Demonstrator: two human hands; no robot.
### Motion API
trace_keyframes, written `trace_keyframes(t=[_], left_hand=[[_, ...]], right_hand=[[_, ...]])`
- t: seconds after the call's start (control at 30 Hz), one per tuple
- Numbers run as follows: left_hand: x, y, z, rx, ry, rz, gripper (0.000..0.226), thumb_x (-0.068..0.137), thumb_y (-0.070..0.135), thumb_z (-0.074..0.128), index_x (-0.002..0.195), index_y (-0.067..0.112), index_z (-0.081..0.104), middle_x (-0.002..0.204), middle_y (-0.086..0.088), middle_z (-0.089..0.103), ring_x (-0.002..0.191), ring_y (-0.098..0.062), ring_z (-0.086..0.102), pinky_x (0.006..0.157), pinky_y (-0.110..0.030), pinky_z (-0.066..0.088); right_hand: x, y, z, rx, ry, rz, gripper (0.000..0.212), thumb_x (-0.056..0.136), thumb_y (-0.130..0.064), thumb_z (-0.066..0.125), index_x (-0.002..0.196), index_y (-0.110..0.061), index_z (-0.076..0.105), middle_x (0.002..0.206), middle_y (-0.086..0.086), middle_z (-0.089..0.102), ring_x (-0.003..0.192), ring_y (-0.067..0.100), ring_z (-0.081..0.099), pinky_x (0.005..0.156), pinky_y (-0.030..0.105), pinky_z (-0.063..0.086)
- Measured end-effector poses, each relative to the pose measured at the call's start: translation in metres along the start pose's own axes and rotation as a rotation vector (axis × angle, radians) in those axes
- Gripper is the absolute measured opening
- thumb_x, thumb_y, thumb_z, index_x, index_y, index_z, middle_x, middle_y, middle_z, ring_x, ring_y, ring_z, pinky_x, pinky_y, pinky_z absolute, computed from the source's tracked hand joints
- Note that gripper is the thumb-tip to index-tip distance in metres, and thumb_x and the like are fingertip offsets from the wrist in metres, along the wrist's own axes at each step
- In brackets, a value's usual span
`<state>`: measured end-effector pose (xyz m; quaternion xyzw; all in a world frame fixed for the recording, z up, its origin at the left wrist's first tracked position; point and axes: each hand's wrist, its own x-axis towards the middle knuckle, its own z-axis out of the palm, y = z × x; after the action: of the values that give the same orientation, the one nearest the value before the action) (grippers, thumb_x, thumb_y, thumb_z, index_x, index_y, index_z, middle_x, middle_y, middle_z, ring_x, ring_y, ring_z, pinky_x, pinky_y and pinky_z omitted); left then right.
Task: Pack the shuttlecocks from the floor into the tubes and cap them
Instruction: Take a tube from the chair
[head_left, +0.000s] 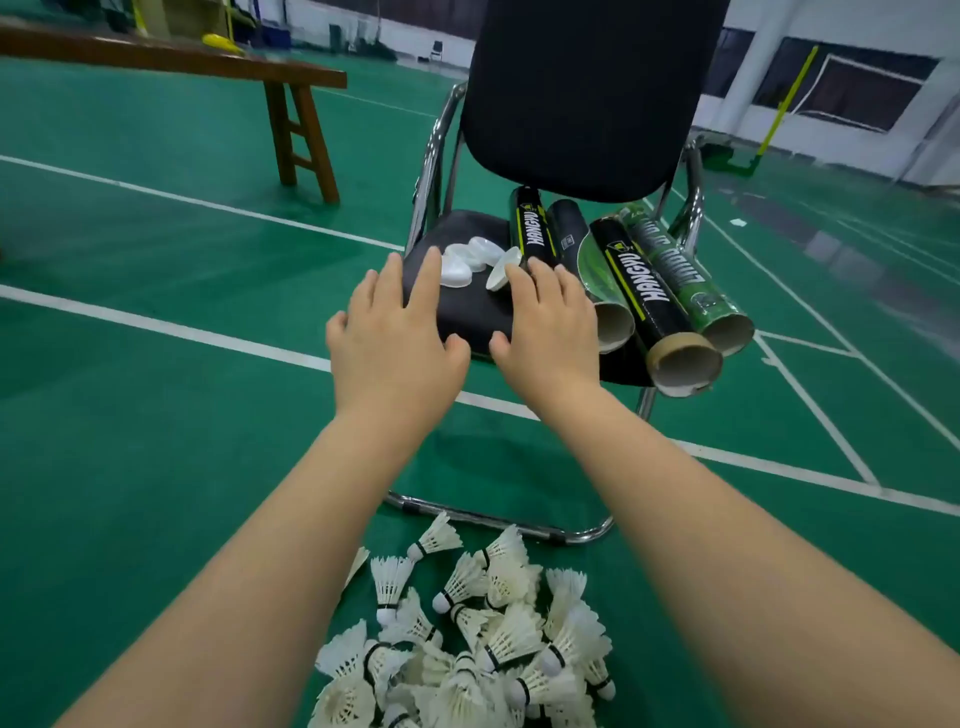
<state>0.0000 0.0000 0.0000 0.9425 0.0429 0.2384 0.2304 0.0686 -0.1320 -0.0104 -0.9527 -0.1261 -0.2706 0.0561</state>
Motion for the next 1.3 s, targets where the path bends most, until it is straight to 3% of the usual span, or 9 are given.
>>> trace_keyframes(t=[0.27,0.4,0.53,0.63,0.8,1.1,1.3], left_hand=[[0.017,-0.018,0.029,0.024,0.023,0.002,0.078,0.086,0.043,0.051,0.151,0.032,0.009,0.159,-0.006,0.012,0.145,-0.024,0.008,0.112,-0.050,0.017],[0.020,-0.020,0.037,0.016,0.017,0.012,0.082,0.087,0.048,0.051,0.151,0.034,0.003,0.159,-0.005,0.008,0.146,-0.023,0.006,0.112,-0.050,0.015],[0.021,-0.016,0.044,-0.017,0.015,0.024,0.082,0.087,0.047,0.052,0.151,0.035,0.003,0.159,-0.005,0.008,0.146,-0.023,0.006,0.112,-0.050,0.015],[0.020,-0.011,0.045,-0.010,-0.008,0.041,0.082,0.087,0.048,0.049,0.150,0.035,-0.001,0.159,-0.005,0.005,0.146,-0.023,0.004,0.113,-0.049,0.015],[0.017,0.000,0.032,0.002,0.002,0.087,0.082,0.087,0.046,0.049,0.151,0.034,-0.002,0.160,-0.005,0.003,0.146,-0.024,0.003,0.113,-0.049,0.015],[-0.014,0.032,-0.014,0.005,0.024,0.254,0.091,0.085,0.037,0.060,0.151,0.033,-0.002,0.158,-0.008,-0.014,0.145,-0.027,-0.001,0.113,-0.048,0.015],[-0.055,0.042,-0.055,0.179,-0.029,0.432,0.105,0.079,0.056,0.064,0.149,0.035,-0.010,0.158,-0.004,-0.017,0.145,-0.024,-0.011,0.115,-0.049,0.008]], right_hand=[[0.031,0.015,0.050,-0.222,-0.123,0.145,0.081,0.085,-0.037,0.059,0.148,-0.024,0.009,0.156,0.014,0.001,0.141,0.043,0.003,0.114,0.051,0.004],[0.043,0.016,0.065,-0.267,-0.155,0.163,0.071,0.088,-0.047,0.051,0.146,-0.027,0.015,0.157,0.012,-0.004,0.138,0.050,0.006,0.112,0.053,0.007],[0.055,0.020,0.066,-0.266,-0.136,0.175,0.060,0.085,-0.053,0.055,0.136,-0.027,0.035,0.155,0.008,0.010,0.129,0.046,0.026,0.105,0.050,0.022],[0.058,0.023,0.062,-0.240,-0.095,0.186,0.048,0.086,-0.044,0.060,0.127,-0.025,0.044,0.147,0.007,0.022,0.117,0.040,0.035,0.096,0.045,0.029],[0.048,0.024,0.047,-0.211,0.016,0.177,0.036,0.081,-0.016,0.061,0.115,-0.024,0.051,0.136,0.007,0.032,0.112,0.036,0.036,0.088,0.044,0.030],[-0.004,0.007,-0.047,0.022,0.158,0.237,0.024,0.082,-0.024,0.061,0.104,-0.026,0.055,0.131,0.004,0.036,0.113,0.034,0.033,0.085,0.045,0.038],[-0.071,-0.011,-0.125,0.041,0.334,0.151,0.023,0.077,-0.024,0.063,0.100,-0.025,0.061,0.126,0.006,0.045,0.104,0.036,0.039,0.079,0.046,0.039]])
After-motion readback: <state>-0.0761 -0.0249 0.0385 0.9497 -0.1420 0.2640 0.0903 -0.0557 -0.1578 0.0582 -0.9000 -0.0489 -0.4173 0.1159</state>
